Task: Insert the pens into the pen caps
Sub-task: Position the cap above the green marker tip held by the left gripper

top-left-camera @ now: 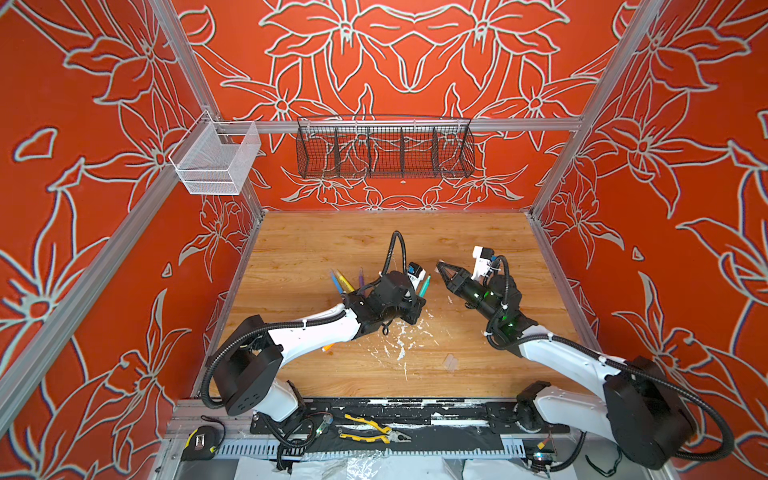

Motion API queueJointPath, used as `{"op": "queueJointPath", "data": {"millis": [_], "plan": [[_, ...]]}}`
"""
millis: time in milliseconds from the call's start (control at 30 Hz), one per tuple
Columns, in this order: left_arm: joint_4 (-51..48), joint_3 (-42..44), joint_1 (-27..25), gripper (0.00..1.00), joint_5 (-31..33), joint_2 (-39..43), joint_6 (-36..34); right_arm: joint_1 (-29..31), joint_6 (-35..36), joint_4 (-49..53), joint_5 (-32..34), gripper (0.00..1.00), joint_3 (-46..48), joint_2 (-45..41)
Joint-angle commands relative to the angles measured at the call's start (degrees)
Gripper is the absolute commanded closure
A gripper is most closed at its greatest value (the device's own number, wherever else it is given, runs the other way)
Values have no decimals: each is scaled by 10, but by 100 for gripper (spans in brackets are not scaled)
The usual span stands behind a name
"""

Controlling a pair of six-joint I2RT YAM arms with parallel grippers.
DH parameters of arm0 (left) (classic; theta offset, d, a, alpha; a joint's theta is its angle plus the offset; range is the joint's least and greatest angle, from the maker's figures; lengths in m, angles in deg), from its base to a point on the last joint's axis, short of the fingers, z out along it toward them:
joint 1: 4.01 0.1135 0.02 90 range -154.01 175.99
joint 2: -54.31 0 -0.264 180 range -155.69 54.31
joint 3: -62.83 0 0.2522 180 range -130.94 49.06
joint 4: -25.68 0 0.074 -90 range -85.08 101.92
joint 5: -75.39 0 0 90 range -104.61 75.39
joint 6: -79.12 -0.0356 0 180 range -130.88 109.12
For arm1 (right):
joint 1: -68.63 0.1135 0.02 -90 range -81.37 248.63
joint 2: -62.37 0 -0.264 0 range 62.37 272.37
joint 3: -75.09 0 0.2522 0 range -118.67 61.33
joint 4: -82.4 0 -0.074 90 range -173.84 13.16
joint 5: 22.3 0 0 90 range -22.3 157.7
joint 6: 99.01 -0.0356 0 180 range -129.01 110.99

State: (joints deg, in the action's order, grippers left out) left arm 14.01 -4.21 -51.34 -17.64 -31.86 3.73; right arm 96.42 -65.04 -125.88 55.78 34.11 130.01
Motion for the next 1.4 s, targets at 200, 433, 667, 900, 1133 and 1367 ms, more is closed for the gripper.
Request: {"op": "queueJointPath", "data": {"millis": [200, 433, 667, 900, 1133, 1367], "plan": [[5, -5, 1, 100, -21, 5, 7, -4, -9, -21, -26, 100, -16, 16], [8, -4, 1, 100, -32, 5, 6, -4, -7, -23, -32, 100, -19, 25], [9, -2, 1, 100, -29, 9, 8, -4, -13, -41, -46, 100, -19, 39], [11, 1, 9, 100, -36, 10, 14, -4, -16, -93, -83, 100, -13, 57], [26, 16, 26, 100, -57, 26, 28, -3, -22, -131, -97, 100, -6, 70], [51, 41, 28, 100, -69, 56, 22, -3, -28, -138, -112, 100, -16, 97]]}}
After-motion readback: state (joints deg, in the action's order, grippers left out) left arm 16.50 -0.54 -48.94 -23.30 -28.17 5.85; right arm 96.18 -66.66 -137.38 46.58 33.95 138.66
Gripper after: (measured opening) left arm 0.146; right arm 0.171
